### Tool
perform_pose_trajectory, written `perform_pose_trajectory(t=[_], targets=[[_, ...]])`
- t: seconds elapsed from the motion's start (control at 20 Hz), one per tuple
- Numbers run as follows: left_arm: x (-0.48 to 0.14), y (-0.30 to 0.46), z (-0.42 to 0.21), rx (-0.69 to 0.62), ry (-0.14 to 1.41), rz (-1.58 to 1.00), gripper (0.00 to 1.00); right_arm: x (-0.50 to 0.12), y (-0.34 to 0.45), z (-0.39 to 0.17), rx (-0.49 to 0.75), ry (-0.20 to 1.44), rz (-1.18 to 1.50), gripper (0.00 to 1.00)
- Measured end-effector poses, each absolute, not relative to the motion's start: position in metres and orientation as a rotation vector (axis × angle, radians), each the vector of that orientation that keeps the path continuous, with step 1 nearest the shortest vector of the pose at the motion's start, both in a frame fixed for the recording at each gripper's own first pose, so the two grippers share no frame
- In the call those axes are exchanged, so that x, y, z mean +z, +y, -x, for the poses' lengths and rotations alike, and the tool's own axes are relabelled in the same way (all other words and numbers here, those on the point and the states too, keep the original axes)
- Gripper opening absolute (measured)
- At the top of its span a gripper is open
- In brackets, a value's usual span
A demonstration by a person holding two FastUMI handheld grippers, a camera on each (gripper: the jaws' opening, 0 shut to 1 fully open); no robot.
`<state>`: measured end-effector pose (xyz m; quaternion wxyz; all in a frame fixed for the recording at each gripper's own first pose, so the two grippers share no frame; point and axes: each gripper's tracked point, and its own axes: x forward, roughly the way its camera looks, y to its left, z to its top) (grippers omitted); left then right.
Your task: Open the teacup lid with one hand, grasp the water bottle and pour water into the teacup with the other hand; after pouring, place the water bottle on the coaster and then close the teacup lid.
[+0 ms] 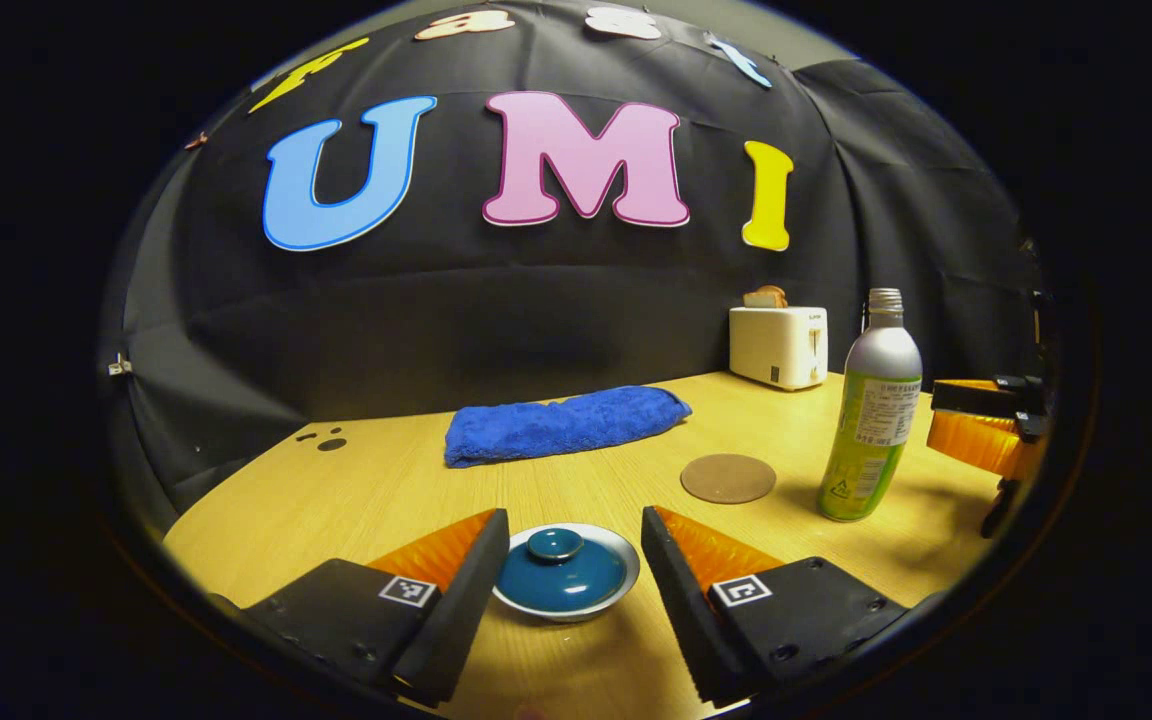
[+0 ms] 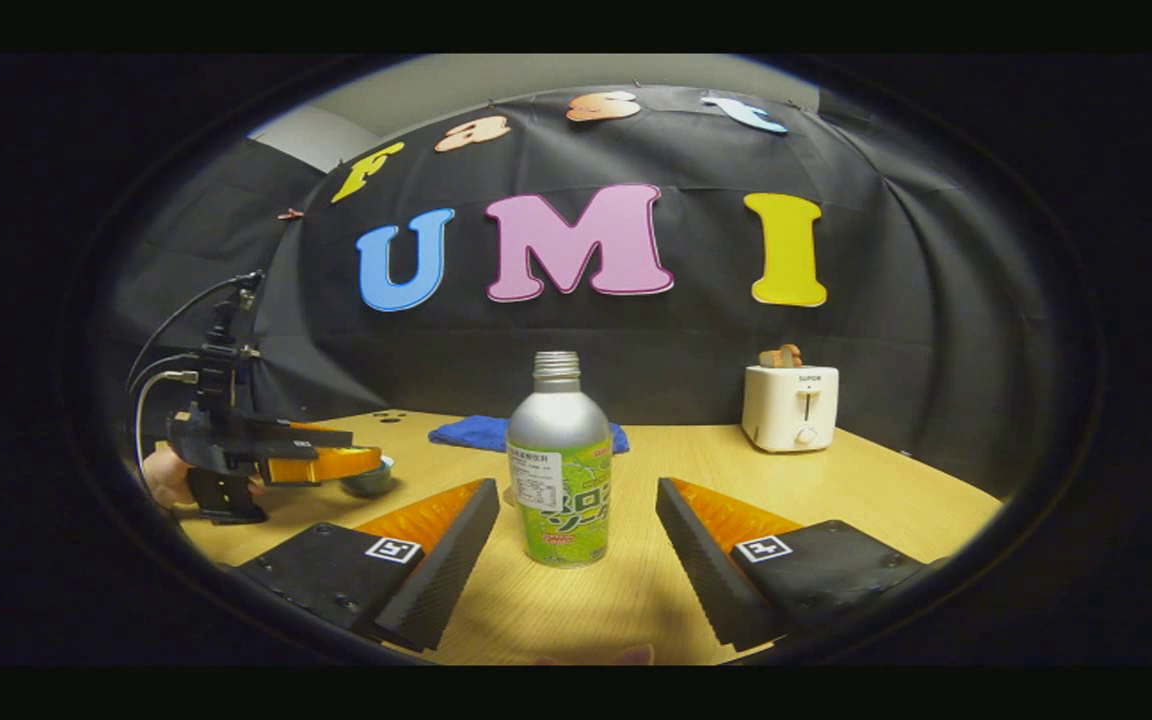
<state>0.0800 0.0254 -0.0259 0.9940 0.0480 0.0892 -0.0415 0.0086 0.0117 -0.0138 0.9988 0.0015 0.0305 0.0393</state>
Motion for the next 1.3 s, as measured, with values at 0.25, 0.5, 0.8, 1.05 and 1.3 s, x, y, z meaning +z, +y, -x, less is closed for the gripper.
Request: perform_pose_trajectory(t=[0.25,0.5,0.8,1.05,1.3], targets=[[-0.030,0.028,-0.085,-0.061,0.197,-0.094,0.52,-0.014,0.013,-0.009,0.087,0.062,-0.003,0.98],[-0.029,0.028,-0.085,-0.060,0.191,-0.091,0.34,-0.014,0.014,-0.009,0.090,0.062,-0.004,0.98],[-0.014,0.042,-0.076,-0.009,0.089,-0.020,0.31,-0.014,0.013,-0.009,0.090,0.062,-0.004,0.98],[-0.005,0.054,-0.061,0.058,0.017,0.028,0.30,-0.015,0.018,-0.020,0.103,0.063,-0.005,0.98],[-0.003,0.067,-0.038,0.152,0.005,0.012,0.30,-0.019,0.020,-0.047,0.081,0.067,-0.004,0.98]])
